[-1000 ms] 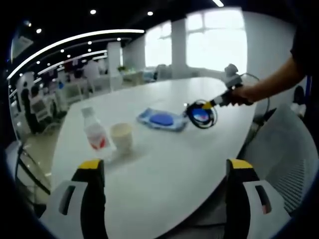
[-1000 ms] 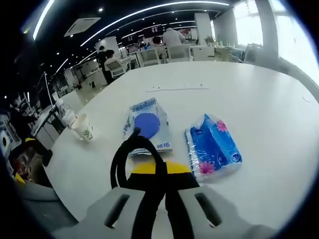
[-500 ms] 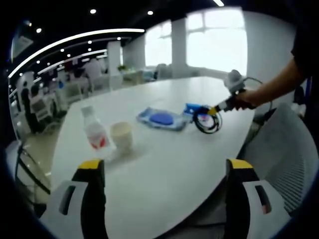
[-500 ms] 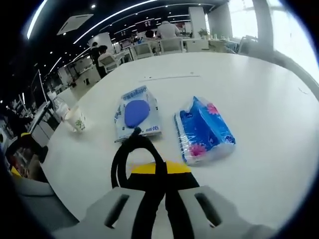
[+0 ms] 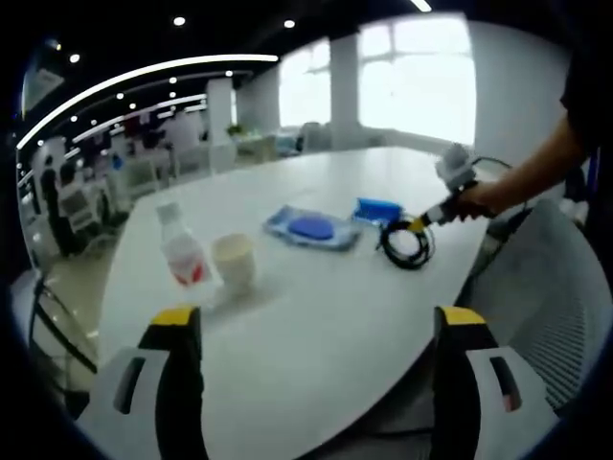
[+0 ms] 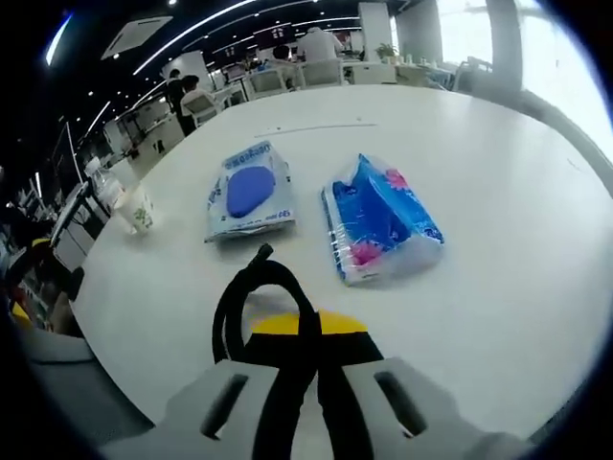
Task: Arrange the tabletop items into an orderly group along one side of the table until the central work area is clear of visible clutter.
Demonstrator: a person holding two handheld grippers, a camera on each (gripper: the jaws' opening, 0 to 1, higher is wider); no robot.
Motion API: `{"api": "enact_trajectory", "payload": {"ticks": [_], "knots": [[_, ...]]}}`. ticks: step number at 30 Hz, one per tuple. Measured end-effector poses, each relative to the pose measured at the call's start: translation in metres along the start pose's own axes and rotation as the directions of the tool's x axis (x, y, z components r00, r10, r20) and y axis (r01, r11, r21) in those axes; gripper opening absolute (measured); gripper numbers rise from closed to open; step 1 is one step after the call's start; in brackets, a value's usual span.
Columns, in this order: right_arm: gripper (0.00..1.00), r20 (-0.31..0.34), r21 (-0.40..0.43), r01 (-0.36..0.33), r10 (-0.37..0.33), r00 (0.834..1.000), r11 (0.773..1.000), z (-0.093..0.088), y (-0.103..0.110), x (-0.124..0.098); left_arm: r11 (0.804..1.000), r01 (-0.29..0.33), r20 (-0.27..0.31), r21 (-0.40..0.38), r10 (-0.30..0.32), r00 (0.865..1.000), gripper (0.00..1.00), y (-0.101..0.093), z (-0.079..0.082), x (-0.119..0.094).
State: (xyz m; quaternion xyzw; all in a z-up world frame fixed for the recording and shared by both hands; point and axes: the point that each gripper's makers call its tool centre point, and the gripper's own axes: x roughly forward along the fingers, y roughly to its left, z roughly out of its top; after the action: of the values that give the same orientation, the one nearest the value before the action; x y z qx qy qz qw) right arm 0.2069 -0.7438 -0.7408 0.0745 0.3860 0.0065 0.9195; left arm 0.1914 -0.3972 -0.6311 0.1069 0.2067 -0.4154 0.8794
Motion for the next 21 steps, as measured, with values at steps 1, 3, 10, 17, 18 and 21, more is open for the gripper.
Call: {"api": "enact_trajectory", "payload": {"ticks": [1,3,10,17,18,21], "knots": [[0.02,-0.001,-0.002,0.003,-0.003,1.000,1.000,-0.001,-0.001,0.000,1.000,0.000,0.000,0.000,0.000,1.000,0.98,0.000,0.000,0.000],[0.02,-0.005,-0.008,0.009,-0.009,1.000,1.000,-0.002,-0.002,0.001,1.000,0.000,-0.002,0.000,0.000,1.000,0.98,0.000,0.000,0.000],[0.03,-0.013,-0.021,0.029,-0.029,0.999,0.999,-0.004,-0.003,0.005,1.000,-0.001,-0.006,0.001,0.001,1.000,0.98,0.001,-0.001,-0.001],[0.03,-0.028,-0.025,0.040,-0.040,0.999,0.999,-0.008,-0.006,0.008,1.000,-0.008,-0.005,0.003,0.008,1.000,0.98,0.002,-0.001,-0.001],[0.03,-0.029,-0.029,0.042,-0.043,0.999,0.999,-0.009,-0.007,0.008,1.000,-0.008,-0.006,0.003,0.008,1.000,0.98,0.002,-0.001,-0.001],[0.05,-0.034,-0.039,0.051,-0.052,0.998,0.998,-0.011,-0.010,0.009,1.000,-0.008,-0.010,0.009,0.008,1.000,0.98,0.002,-0.001,-0.001]]}}
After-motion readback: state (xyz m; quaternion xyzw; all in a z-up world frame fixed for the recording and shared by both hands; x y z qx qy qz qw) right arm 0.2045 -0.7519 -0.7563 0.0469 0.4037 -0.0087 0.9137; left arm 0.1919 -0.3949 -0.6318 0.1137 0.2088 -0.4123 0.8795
